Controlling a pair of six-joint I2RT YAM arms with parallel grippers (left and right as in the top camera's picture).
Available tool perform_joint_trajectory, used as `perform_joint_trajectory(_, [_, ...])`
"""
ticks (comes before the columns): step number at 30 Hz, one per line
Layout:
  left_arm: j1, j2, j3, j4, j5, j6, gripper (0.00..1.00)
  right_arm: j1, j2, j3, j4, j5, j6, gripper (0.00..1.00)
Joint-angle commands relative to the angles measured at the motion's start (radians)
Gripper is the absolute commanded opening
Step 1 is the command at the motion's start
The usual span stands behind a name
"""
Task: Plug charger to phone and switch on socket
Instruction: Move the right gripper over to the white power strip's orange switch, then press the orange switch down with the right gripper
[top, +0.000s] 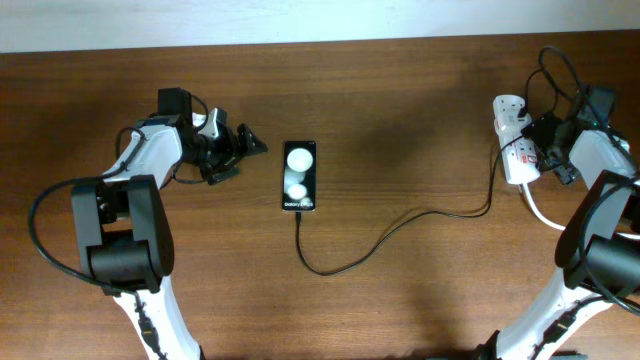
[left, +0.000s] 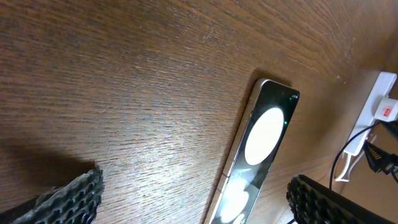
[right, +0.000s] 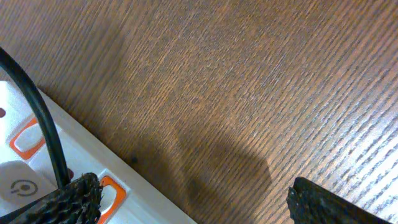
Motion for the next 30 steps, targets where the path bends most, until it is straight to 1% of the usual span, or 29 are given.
perform_joint_trajectory(1, [0.008, 0.007, -0.011, -0.005, -0.049, -0.003, 0.99, -0.003, 0.010, -0.006, 0.001, -0.063, -0.004, 0.99])
perform_joint_trajectory(11, [0.008, 0.007, -0.011, -0.005, -0.049, -0.003, 0.99, -0.003, 0.010, -0.021, -0.004, -0.072, -0.002, 0.99])
perform_joint_trajectory(15, [0.008, 0.007, -0.011, -0.005, -0.049, -0.003, 0.99, -0.003, 0.049, -0.021, -0.004, -0.082, 0.110, 0.99])
perform_joint_trajectory(21, [0.008, 0.007, -0.011, -0.005, -0.049, -0.003, 0.99, -0.003, 0.075, -0.021, -0.009, -0.161, 0.105, 0.99])
perform_joint_trajectory(24, [0.008, 0.007, -0.011, -0.005, -0.049, -0.003, 0.99, -0.003, 0.075, -0.021, -0.041, -0.175, 0.095, 0.99])
perform_joint_trajectory(26, [0.008, 0.007, -0.011, -0.005, -0.049, -0.003, 0.99, -0.003, 0.075, -0.021, -0.063, -0.175, 0.014, 0.99])
perform_joint_trajectory(27, [0.008, 0.007, -0.011, -0.005, -0.049, -0.003, 0.99, -0.003, 0.075, -0.021, -0.068, -0.175, -0.003, 0.99])
perform_joint_trajectory(30, [0.008, 0.007, -0.011, -0.005, -0.049, -0.003, 0.99, -0.003, 0.075, -0.021, -0.084, -0.175, -0.008, 0.99])
